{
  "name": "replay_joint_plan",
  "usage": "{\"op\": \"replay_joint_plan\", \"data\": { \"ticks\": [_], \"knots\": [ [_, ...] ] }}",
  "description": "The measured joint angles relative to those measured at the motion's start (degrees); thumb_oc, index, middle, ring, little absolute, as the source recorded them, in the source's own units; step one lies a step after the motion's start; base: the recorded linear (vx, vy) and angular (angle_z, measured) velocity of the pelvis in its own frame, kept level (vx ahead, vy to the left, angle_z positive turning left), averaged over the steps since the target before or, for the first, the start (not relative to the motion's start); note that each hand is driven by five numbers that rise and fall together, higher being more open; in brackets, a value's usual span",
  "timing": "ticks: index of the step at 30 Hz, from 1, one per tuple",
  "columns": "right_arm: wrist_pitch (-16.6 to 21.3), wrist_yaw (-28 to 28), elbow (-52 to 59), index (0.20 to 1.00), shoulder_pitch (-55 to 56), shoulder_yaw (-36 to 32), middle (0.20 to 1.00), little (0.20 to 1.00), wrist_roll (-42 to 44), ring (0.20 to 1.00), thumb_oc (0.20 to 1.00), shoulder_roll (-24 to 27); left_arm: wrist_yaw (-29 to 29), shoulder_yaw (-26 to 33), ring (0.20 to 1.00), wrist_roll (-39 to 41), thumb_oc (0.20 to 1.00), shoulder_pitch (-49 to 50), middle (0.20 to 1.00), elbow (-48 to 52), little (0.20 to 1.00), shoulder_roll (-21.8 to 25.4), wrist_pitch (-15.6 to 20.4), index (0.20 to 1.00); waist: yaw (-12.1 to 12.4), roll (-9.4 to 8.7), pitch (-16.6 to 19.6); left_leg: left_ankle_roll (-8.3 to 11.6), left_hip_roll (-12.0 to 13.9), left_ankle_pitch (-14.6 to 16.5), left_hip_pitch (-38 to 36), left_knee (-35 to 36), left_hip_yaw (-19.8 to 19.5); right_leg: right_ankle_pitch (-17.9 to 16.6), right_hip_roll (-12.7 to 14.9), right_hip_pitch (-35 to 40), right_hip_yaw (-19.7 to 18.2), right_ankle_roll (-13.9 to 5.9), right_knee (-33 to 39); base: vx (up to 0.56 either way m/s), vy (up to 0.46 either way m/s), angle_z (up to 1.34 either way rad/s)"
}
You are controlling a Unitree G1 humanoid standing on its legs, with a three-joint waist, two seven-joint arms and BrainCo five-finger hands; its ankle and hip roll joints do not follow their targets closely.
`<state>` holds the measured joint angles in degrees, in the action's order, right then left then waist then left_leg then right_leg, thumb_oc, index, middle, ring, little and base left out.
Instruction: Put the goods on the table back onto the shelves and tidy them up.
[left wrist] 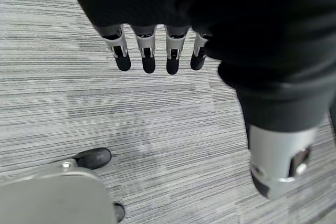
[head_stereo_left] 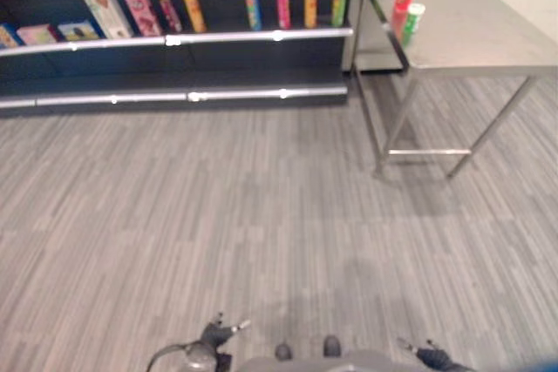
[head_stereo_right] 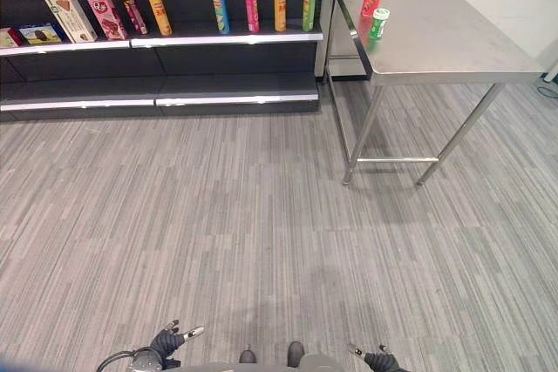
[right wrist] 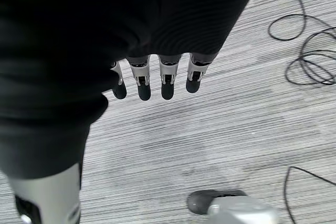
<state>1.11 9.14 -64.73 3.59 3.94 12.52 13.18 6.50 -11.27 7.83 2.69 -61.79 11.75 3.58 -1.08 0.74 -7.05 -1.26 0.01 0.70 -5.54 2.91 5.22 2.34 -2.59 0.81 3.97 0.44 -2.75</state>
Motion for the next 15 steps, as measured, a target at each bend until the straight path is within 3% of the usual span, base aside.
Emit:
{"op": "replay_joint_plan", "data": {
  "ticks": [15],
  "knots": [
    [0.72,0.00,-0.04,1.000,-0.42,-0.01,1.000,1.000,-0.04,1.000,1.000,0.33,0.30,0.10,1.000,-0.03,1.000,-0.34,1.000,-0.12,1.000,0.00,0.00,1.000,0.03,0.11,0.07,0.18,0.13,0.01,-0.87,0.86,0.03,0.14,-0.19,0.85,-0.05,-0.52,1.12,0.00,0.000,0.00]
  ]
}}
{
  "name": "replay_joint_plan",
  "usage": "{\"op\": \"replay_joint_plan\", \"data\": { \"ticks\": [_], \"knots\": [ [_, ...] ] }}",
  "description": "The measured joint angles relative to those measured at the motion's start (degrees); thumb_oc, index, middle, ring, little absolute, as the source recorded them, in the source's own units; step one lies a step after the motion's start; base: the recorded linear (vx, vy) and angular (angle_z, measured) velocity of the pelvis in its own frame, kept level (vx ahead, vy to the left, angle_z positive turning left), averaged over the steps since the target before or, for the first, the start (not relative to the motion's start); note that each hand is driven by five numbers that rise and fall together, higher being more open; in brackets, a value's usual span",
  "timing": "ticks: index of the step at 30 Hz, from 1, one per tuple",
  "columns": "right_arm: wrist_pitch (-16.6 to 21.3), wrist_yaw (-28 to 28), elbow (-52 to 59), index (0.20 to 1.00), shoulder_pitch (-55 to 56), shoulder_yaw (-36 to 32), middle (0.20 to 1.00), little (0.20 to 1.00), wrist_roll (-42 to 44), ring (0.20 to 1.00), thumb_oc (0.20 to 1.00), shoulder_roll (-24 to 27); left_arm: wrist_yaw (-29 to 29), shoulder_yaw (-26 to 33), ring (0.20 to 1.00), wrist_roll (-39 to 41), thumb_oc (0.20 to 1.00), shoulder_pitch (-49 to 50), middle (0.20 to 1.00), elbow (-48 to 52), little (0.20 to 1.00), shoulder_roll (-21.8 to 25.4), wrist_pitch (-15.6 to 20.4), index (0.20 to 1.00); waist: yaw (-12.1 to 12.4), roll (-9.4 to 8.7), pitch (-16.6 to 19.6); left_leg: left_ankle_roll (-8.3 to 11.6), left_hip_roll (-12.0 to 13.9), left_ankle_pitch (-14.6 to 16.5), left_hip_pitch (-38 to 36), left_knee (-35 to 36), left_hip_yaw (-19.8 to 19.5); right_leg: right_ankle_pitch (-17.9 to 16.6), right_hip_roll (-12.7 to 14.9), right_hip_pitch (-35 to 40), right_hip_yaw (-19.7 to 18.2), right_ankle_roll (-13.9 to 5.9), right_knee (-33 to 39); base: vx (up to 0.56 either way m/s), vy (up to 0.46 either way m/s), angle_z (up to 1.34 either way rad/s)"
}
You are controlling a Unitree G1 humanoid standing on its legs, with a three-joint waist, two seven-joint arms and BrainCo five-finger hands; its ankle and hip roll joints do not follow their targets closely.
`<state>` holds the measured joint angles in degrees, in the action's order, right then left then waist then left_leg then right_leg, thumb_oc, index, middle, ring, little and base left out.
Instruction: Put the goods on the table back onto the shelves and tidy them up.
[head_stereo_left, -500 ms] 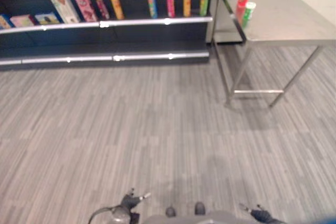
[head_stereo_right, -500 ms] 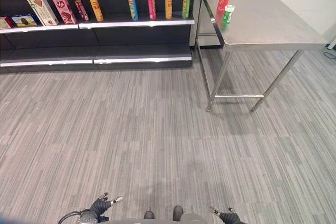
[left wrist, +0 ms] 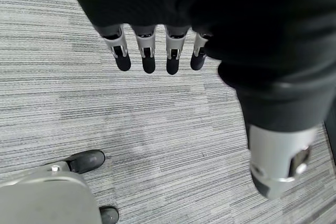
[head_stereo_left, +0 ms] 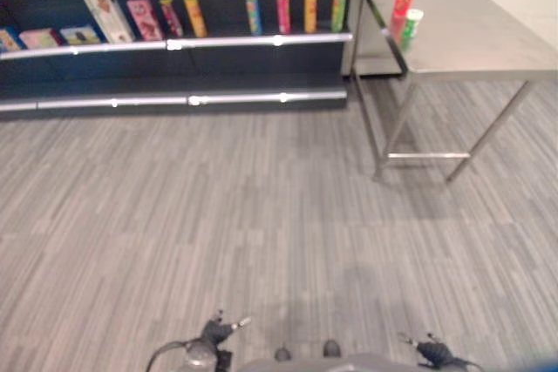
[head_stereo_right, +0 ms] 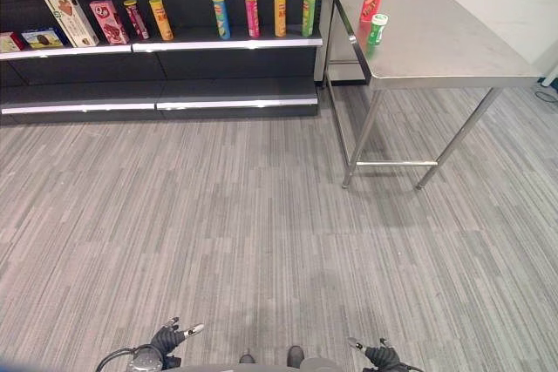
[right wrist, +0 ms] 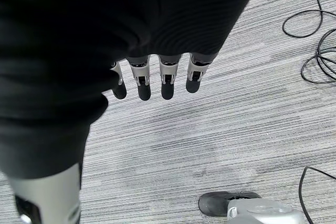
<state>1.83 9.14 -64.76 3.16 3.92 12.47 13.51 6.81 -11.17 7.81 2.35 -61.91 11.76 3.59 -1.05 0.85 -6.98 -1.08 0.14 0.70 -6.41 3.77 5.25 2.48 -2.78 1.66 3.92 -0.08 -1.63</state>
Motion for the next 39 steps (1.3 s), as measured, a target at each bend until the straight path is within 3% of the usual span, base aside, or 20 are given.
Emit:
{"op": "replay_joint_plan", "data": {
  "ticks": [23,27,31,33,36,39],
  "knots": [
    [-0.04,-0.12,-0.20,1.000,-0.13,0.19,1.000,1.000,-0.10,1.000,1.000,0.38,-0.01,-0.17,1.000,-2.81,1.000,-0.17,1.000,-1.74,1.000,0.06,-0.05,1.000,0.05,0.38,0.16,0.33,0.07,-0.16,1.44,-0.80,-0.25,0.31,-0.05,-1.52,0.01,0.12,-1.35,-0.01,-0.031,0.00],
    [0.01,-0.18,-1.50,1.000,-1.87,2.01,1.000,1.000,-0.07,1.000,1.000,0.59,0.01,-0.10,1.000,-2.67,1.000,-1.04,1.000,-1.59,1.000,0.61,0.03,1.000,0.27,-0.49,-1.23,1.57,-0.07,0.66,5.65,-6.24,-0.23,2.22,0.53,-5.25,-0.19,0.80,-5.71,-0.01,-0.081,0.03],
    [0.10,-0.18,-2.08,1.000,-2.42,2.24,1.000,1.000,-0.01,1.000,1.000,1.03,-0.08,0.02,1.000,-1.70,1.000,-2.45,1.000,-1.99,1.000,1.35,-0.02,1.000,1.59,-3.27,-4.31,4.44,-1.31,0.34,13.73,-21.72,-1.47,3.26,2.47,-5.71,-1.57,3.33,-6.80,0.10,-0.051,-0.03],
    [0.13,-0.06,-2.18,1.000,-2.54,2.11,1.000,1.000,0.07,1.000,1.000,1.68,-0.08,0.04,1.000,-1.55,1.000,-2.12,1.000,-3.37,1.000,0.82,-0.01,1.000,1.31,-2.47,-5.00,4.81,-0.83,1.05,15.64,-24.35,-3.12,3.21,2.06,-4.97,-1.21,4.42,-6.33,0.23,0.006,0.01],
    [-0.05,-0.08,-2.10,1.000,-2.50,2.22,1.000,1.000,0.10,1.000,1.000,1.77,-0.06,0.45,1.000,-0.93,1.000,-2.10,1.000,-4.18,1.000,0.47,0.00,1.000,1.61,-2.28,-5.23,4.96,-0.83,0.97,17.25,-17.21,-3.72,3.21,2.31,-4.43,-1.37,4.43,-3.98,0.33,0.053,0.10],
    [0.02,0.01,-1.93,1.000,-3.39,2.14,1.000,1.000,0.09,1.000,1.000,1.90,-0.03,0.37,1.000,0.10,1.000,-2.61,1.000,-4.25,1.000,0.34,0.04,1.000,3.07,-1.90,-5.84,8.19,0.85,-2.23,20.50,-4.47,-6.18,3.08,1.88,-3.69,-2.09,4.61,-1.66,0.41,0.074,0.02]
  ]
}}
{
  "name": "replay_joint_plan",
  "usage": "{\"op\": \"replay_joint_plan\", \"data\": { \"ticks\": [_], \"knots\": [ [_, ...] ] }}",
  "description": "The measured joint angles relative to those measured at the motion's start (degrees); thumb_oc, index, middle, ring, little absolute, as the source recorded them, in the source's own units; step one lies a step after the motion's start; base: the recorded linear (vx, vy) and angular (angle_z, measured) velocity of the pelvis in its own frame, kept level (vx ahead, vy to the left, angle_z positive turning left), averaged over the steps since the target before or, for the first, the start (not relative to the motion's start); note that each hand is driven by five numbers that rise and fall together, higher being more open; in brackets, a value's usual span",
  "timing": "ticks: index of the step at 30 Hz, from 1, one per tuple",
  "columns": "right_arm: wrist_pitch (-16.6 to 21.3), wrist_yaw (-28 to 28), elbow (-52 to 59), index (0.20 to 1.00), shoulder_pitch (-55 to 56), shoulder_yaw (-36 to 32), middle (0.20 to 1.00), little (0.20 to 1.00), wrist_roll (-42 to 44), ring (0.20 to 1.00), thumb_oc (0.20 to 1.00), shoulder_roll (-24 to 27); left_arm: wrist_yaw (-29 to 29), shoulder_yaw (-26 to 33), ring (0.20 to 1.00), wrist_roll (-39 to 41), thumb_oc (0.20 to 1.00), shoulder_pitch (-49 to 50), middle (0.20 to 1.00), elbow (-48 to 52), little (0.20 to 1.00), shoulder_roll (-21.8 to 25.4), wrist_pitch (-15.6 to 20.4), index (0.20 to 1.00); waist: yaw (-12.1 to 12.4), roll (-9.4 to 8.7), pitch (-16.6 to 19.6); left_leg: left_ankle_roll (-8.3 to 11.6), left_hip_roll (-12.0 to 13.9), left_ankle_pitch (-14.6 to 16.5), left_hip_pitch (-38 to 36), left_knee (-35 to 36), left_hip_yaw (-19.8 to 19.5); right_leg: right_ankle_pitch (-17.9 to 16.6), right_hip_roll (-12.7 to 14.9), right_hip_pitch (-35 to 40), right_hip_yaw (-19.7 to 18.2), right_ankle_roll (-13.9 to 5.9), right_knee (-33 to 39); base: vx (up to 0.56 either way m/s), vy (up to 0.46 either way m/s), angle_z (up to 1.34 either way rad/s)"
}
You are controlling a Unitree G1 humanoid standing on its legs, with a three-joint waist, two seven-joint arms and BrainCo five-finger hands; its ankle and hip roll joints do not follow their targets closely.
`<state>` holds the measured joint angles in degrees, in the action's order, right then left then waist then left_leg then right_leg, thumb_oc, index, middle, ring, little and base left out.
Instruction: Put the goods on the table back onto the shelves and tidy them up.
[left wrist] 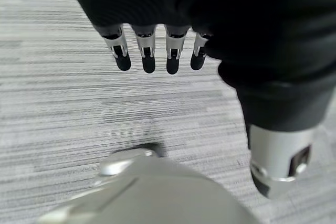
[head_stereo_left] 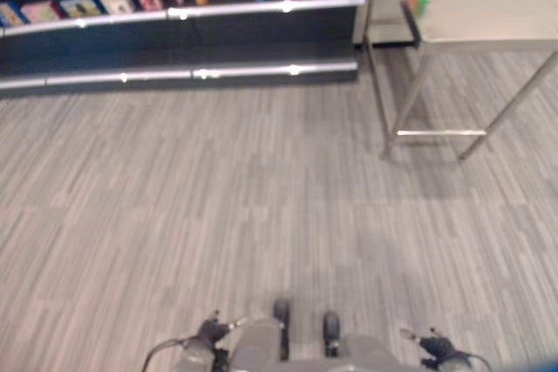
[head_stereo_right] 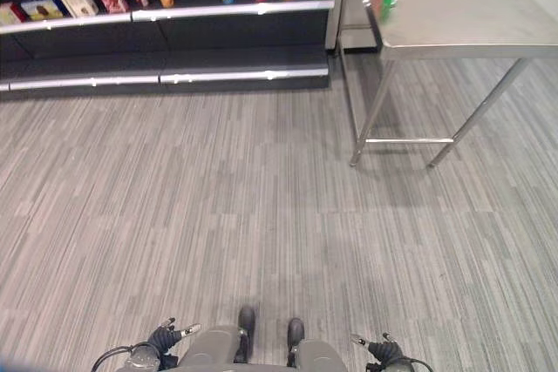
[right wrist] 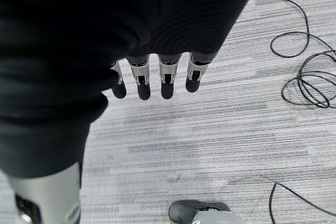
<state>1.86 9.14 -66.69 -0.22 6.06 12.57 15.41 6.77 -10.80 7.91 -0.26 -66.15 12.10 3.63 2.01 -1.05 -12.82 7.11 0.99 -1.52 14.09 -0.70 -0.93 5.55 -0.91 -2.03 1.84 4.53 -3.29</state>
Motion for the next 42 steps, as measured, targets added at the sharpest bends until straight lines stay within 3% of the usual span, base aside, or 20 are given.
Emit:
{"op": "replay_joint_plan", "data": {
  "ticks": [4,7,8,9,12,13,16,19,20,22,23,27,28,29,31,33,36,38,40,42],
  "knots": [
    [0.35,0.07,0.16,1.000,-2.34,-0.08,1.000,1.000,-0.02,1.000,1.000,0.44,0.10,0.87,1.000,1.00,1.000,0.17,1.000,-0.45,1.000,-0.91,0.43,1.000,2.48,1.66,-1.11,2.86,3.75,-2.13,2.70,4.52,-0.42,1.17,-0.85,5.43,-2.60,-1.27,3.01,0.61,0.210,-0.23],
    [0.63,0.00,2.07,1.000,-1.79,-0.26,1.000,1.000,-0.11,1.000,1.000,0.62,0.31,1.92,1.000,0.98,1.000,1.56,1.000,-0.96,1.000,-1.55,0.35,1.000,3.94,2.67,-0.54,1.94,5.01,-2.83,1.29,3.37,1.36,4.00,0.77,9.81,-6.75,-3.55,3.19,0.71,0.361,-0.75],
    [0.83,-0.08,2.70,1.000,-1.58,-0.30,1.000,1.000,-0.13,1.000,1.000,0.44,0.49,2.06,1.000,0.97,1.000,1.81,1.000,-1.16,1.000,-1.54,0.26,1.000,3.87,2.24,-0.25,0.12,3.83,-5.78,0.24,1.77,2.92,5.37,2.61,10.79,-7.23,-4.34,3.07,0.64,0.326,-0.79],
    [1.00,-0.22,2.63,1.000,-1.15,0.08,1.000,1.000,-0.14,1.000,1.000,0.21,0.83,2.29,1.000,0.93,1.000,2.21,1.000,-0.70,1.000,-1.44,0.23,1.000,4.43,1.06,0.10,-1.89,3.13,-7.13,-0.57,0.50,7.24,7.58,4.84,10.44,-7.87,-7.25,-0.94,0.27,0.143,-0.69],
    [1.15,-0.62,4.60,1.000,0.41,0.03,1.000,1.000,-0.18,1.000,1.000,-0.77,1.11,2.10,1.000,0.93,1.000,1.99,1.000,1.44,1.000,0.14,0.30,1.000,2.83,-0.05,0.94,-9.17,-0.61,-7.19,-5.88,2.39,8.85,8.47,8.63,4.57,-7.40,-11.67,-20.93,0.27,0.146,-0.26],
    [1.03,-0.68,4.49,1.000,0.85,0.00,1.000,1.000,-0.18,1.000,1.000,-1.26,1.23,1.78,1.000,0.97,1.000,1.55,1.000,3.39,1.000,1.35,0.51,1.000,2.66,-0.72,1.88,-10.31,-1.79,-5.73,-7.31,2.76,9.53,7.52,10.57,1.30,-7.41,-13.16,-29.28,0.37,0.163,-0.02],
    [1.04,-0.63,4.57,1.000,0.74,-0.40,1.000,1.000,-0.16,1.000,1.000,-1.86,1.56,1.82,1.000,1.03,1.000,-0.51,1.000,4.96,1.000,2.52,1.13,1.000,2.31,-0.27,2.43,-12.81,-2.27,-3.30,-11.54,3.95,8.54,6.89,13.28,-2.38,-5.19,-14.72,-32.16,0.43,0.146,-0.09],
    [1.22,-0.54,5.21,1.000,0.98,-0.15,1.000,1.000,-0.12,1.000,1.000,-1.85,1.76,1.79,1.000,0.98,1.000,-0.35,1.000,4.12,1.000,2.61,1.29,1.000,-0.24,0.48,3.47,-13.45,-2.29,-2.29,-16.30,5.64,8.10,6.90,11.44,-5.11,-4.03,-15.07,-25.53,0.42,0.138,-0.07],
    [1.24,-0.71,4.57,1.000,1.28,0.01,1.000,1.000,-0.11,1.000,1.000,-1.48,1.75,1.74,1.000,0.98,1.000,-0.77,1.000,4.27,1.000,2.05,1.35,1.000,-1.58,1.17,4.25,-15.12,-1.62,2.21,-17.03,5.71,7.64,6.97,8.71,-8.88,-3.64,-15.19,-22.48,0.28,0.068,-0.11],
    [1.02,-0.60,4.16,1.000,1.04,0.01,1.000,1.000,-0.02,1.000,1.000,-1.69,1.47,1.75,1.000,0.96,1.000,-0.59,1.000,2.64,1.000,2.02,0.92,1.000,-2.86,0.81,4.45,-12.24,-1.48,0.61,-18.38,5.69,8.13,2.96,5.27,-12.39,-3.25,-15.28,-14.10,0.49,0.071,0.08],
    [0.96,-0.65,4.06,1.000,2.73,-0.06,1.000,1.000,-0.04,1.000,1.000,-1.48,1.36,1.67,1.000,0.92,1.000,-0.57,1.000,2.67,1.000,1.57,1.12,1.000,-4.09,0.61,4.75,-13.00,-1.43,3.76,-19.38,5.69,8.13,0.72,3.78,-14.86,-1.37,-15.47,-12.82,0.73,0.073,0.37],
    [0.28,-0.59,1.31,1.000,5.31,-0.97,1.000,1.000,0.02,1.000,1.000,-1.64,0.75,1.53,1.000,-0.14,1.000,0.21,1.000,1.38,1.000,0.81,0.67,1.000,-6.43,-1.73,5.24,-10.58,-1.88,7.82,-23.26,5.80,3.85,-8.50,1.64,-16.21,0.49,-13.97,-2.77,0.55,-0.027,0.52],
    [0.22,-0.58,0.90,1.000,6.33,-2.21,1.000,1.000,0.02,1.000,1.000,-1.39,0.46,0.89,1.000,-0.16,1.000,0.38,1.000,0.96,1.000,-0.09,0.44,1.000,-7.53,-0.67,5.49,-9.17,-0.43,8.75,-24.64,6.05,1.29,-10.65,0.97,-14.64,2.16,-13.15,-3.09,0.53,-0.095,0.91],
    [0.18,-0.55,0.53,1.000,7.36,-2.52,1.000,1.000,0.07,1.000,1.000,-0.93,0.11,-0.59,1.000,-0.33,1.000,0.65,1.000,0.97,1.000,-0.64,0.34,1.000,-8.28,1.14,5.52,-8.31,1.24,8.73,-25.89,5.86,-0.30,-10.02,-0.20,-12.91,3.78,-12.22,-3.04,0.50,-0.112,0.79],
    [0.22,-0.61,-0.04,1.000,7.18,-2.52,1.000,1.000,0.08,1.000,1.000,-0.10,-0.17,-0.53,1.000,-0.74,1.000,0.52,1.000,1.13,1.000,-0.78,0.46,1.000,-8.27,1.94,5.79,-5.45,2.21,6.77,-26.43,3.44,-0.41,-9.62,-0.99,-10.37,5.27,-7.98,-2.90,0.61,-0.179,0.42],
    [0.45,-0.66,-0.50,1.000,5.70,-2.58,1.000,1.000,0.11,1.000,1.000,0.81,-0.14,-0.52,1.000,-1.79,1.000,0.50,1.000,0.58,1.000,-0.76,0.39,1.000,-8.43,2.71,6.19,-4.29,3.00,6.22,-26.26,0.25,-0.84,-7.09,-1.58,-8.48,5.80,-6.00,-2.24,0.46,-0.156,0.16],
    [1.21,-0.77,0.05,1.000,4.96,-2.62,1.000,1.000,1.08,1.000,1.000,1.23,-0.19,-0.49,1.000,-1.84,1.000,0.64,1.000,0.89,1.000,-0.76,0.42,1.000,-8.53,2.60,6.38,1.98,3.06,6.85,-21.83,-13.71,-1.49,-5.81,-1.86,-3.46,6.47,-4.09,1.39,0.36,-0.167,0.13],
    [1.36,-0.89,0.16,1.000,4.21,-2.20,1.000,1.000,1.10,1.000,1.000,1.67,-0.27,-0.45,1.000,-1.75,1.000,0.58,1.000,0.99,1.000,-1.23,0.42,1.000,-7.65,2.33,6.67,4.34,3.12,5.92,-13.29,-32.88,-0.28,-5.19,-2.07,-1.69,5.57,-2.41,2.28,0.31,-0.151,-0.13],
    [1.14,-0.85,-0.02,1.000,3.66,-2.15,1.000,1.000,1.11,1.000,1.000,2.07,-0.27,-0.37,1.000,-1.56,1.000,0.83,1.000,1.18,1.000,-1.49,0.37,1.000,-6.73,2.19,6.48,4.56,2.96,4.00,-9.06,-42.99,1.94,-6.12,-2.29,0.00,4.30,1.20,2.79,0.21,-0.081,-0.36],
    [1.04,-0.77,-0.15,1.000,3.78,-1.96,1.000,1.000,1.12,1.000,1.000,2.03,-0.23,-0.43,1.000,-1.54,1.000,1.33,1.000,1.00,1.000,-1.54,0.30,1.000,-6.34,1.68,6.44,3.71,3.34,4.22,-8.19,-45.23,3.93,-6.49,-2.52,2.29,3.02,2.75,3.74,0.33,-0.057,-0.40]
  ]
}}
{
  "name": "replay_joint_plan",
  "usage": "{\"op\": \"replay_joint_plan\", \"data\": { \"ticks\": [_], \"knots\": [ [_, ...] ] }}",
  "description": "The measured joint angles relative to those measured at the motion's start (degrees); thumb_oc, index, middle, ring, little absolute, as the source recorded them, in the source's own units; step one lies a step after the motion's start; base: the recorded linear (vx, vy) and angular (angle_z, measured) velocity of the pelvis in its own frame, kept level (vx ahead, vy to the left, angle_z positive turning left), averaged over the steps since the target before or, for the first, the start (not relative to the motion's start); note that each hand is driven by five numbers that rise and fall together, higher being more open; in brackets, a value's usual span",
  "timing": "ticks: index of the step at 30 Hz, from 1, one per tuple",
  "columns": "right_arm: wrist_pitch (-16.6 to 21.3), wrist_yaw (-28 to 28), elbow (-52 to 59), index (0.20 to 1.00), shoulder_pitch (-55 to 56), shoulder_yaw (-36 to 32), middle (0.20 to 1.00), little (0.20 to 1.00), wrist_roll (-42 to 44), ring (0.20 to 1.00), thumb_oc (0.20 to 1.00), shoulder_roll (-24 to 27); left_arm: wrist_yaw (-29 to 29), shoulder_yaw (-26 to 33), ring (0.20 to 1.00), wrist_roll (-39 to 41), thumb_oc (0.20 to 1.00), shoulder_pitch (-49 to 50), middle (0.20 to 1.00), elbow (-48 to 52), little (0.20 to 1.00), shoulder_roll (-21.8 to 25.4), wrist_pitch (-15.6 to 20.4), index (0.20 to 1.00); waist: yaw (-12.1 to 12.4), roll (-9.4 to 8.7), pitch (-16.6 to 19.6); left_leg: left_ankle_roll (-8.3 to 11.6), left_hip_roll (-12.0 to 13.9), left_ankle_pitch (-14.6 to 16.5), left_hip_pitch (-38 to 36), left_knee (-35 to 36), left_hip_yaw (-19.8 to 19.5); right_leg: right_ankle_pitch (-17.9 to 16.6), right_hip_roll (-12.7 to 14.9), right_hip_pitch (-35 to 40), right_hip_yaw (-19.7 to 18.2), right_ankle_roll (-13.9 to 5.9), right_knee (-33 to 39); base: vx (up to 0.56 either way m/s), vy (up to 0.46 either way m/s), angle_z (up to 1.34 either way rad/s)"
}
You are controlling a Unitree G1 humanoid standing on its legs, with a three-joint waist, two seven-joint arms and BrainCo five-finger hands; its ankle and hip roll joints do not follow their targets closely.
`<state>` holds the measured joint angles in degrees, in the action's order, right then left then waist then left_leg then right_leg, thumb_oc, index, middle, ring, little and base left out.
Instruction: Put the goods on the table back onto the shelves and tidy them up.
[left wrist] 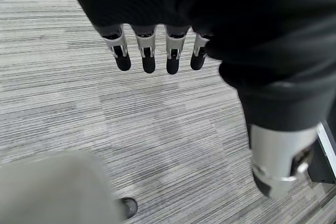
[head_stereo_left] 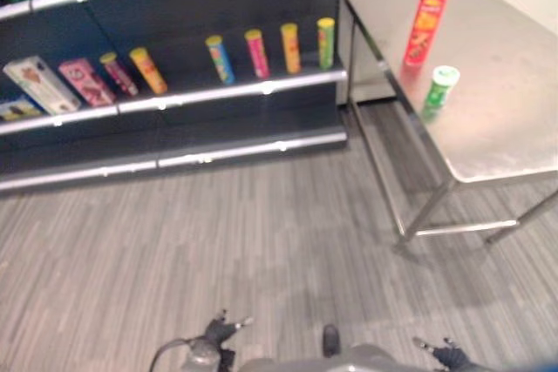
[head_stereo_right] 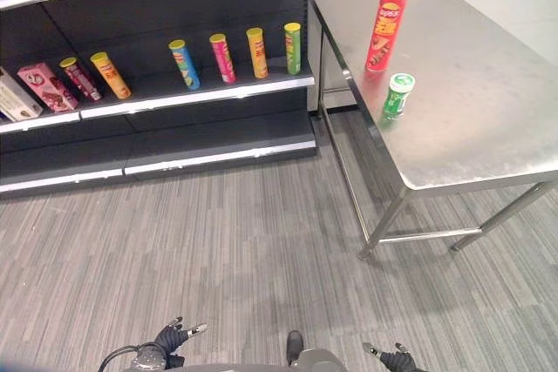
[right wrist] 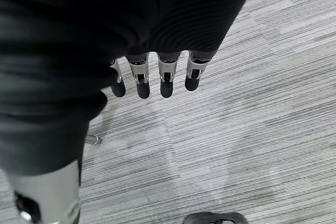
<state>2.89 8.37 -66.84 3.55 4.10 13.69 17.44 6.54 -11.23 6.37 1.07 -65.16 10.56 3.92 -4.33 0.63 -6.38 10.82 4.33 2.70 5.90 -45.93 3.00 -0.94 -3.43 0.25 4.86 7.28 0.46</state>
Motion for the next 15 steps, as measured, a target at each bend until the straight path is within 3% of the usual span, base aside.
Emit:
{"op": "replay_joint_plan", "data": {
  "ticks": [3,6,7,8,9,11,12,14,15],
  "knots": [
    [-0.04,0.03,1.60,1.000,-0.75,1.09,1.000,1.000,-0.01,1.000,1.000,-0.06,-0.08,0.12,1.000,0.00,1.000,-0.06,1.000,0.48,1.000,0.27,0.07,1.000,0.92,-0.91,-0.41,-1.91,-0.35,1.57,1.51,8.53,1.61,0.51,0.08,2.76,-1.69,0.91,2.41,0.35,0.022,-0.26],
    [0.02,-0.09,2.27,1.000,-0.66,2.13,1.000,1.000,-0.02,1.000,1.000,-0.07,-0.23,0.60,1.000,0.01,1.000,-0.72,1.000,0.62,1.000,0.44,0.15,1.000,2.27,-1.73,-0.80,-2.80,-1.22,1.49,1.82,29.80,2.73,0.45,0.72,4.79,-2.49,0.55,4.50,0.37,0.076,-0.14],
    [0.04,-0.08,2.27,1.000,-0.74,2.11,1.000,1.000,-0.03,1.000,1.000,0.08,-0.25,0.64,1.000,0.01,1.000,-0.67,1.000,0.62,1.000,0.45,0.16,1.000,2.53,-1.51,-0.86,-2.99,-1.53,0.15,1.91,37.69,2.58,0.85,0.83,5.17,-2.54,-0.09,4.59,0.42,0.077,-0.01],
    [0.01,0.00,2.09,1.000,-1.17,2.07,1.000,1.000,-0.06,1.000,1.000,0.07,-0.30,0.55,1.000,0.01,1.000,-0.65,1.000,0.54,1.000,0.50,0.10,1.000,3.01,-1.02,-1.16,-2.97,-1.60,-3.00,2.07,45.12,2.13,2.44,0.68,5.92,-2.83,-2.55,4.69,0.41,0.079,0.00],
    [-0.06,0.08,1.87,1.000,-1.09,2.01,1.000,1.000,-0.08,1.000,1.000,-0.01,-0.37,0.60,1.000,0.03,1.000,-0.64,1.000,0.40,1.000,0.50,0.10,1.000,3.26,-0.79,-1.34,-2.44,-1.81,-5.70,2.01,50.78,0.86,3.13,0.54,6.57,-3.22,-3.56,4.66,0.42,0.092,-0.07],
    [-0.03,0.12,1.60,1.000,-1.88,1.93,1.000,1.000,-0.16,1.000,1.000,0.04,-0.48,0.57,1.000,-0.02,1.000,-0.44,1.000,0.17,1.000,0.68,0.11,1.000,4.62,0.06,-2.38,-2.12,-1.74,-9.43,4.61,51.50,-1.21,4.61,0.51,8.43,-4.65,-4.26,4.92,0.51,0.161,-0.36],
    [0.00,0.11,1.24,1.000,-2.23,1.71,1.000,1.000,-0.16,1.000,1.000,0.05,-0.50,0.59,1.000,-0.03,1.000,0.14,1.000,-0.59,1.000,0.52,-0.01,1.000,4.83,0.43,-2.55,-2.03,-1.54,-10.22,5.55,51.49,-1.21,5.18,0.54,9.40,-5.72,-3.87,4.68,0.45,0.175,-0.54],
    [0.06,0.08,0.18,1.000,-3.27,1.60,1.000,1.000,-0.25,1.000,1.000,-0.03,-0.50,0.72,1.000,-0.04,1.000,0.97,1.000,-1.63,1.000,0.25,-0.02,1.000,5.02,0.89,-2.85,-1.93,-1.42,-10.99,6.15,51.49,-1.39,6.58,0.65,10.82,-8.06,-5.30,4.89,0.29,0.139,-0.70],
    [-0.08,0.06,-0.68,1.000,-3.73,1.59,1.000,1.000,-0.43,1.000,1.000,-0.07,-0.44,1.87,1.000,-0.01,1.000,2.08,1.000,-2.39,1.000,-0.23,-0.06,1.000,6.63,1.30,-2.81,-2.63,-0.97,-11.66,5.95,51.48,-2.49,7.63,1.33,12.52,-11.03,-5.76,4.64,0.43,0.266,-0.89]
  ]
}}
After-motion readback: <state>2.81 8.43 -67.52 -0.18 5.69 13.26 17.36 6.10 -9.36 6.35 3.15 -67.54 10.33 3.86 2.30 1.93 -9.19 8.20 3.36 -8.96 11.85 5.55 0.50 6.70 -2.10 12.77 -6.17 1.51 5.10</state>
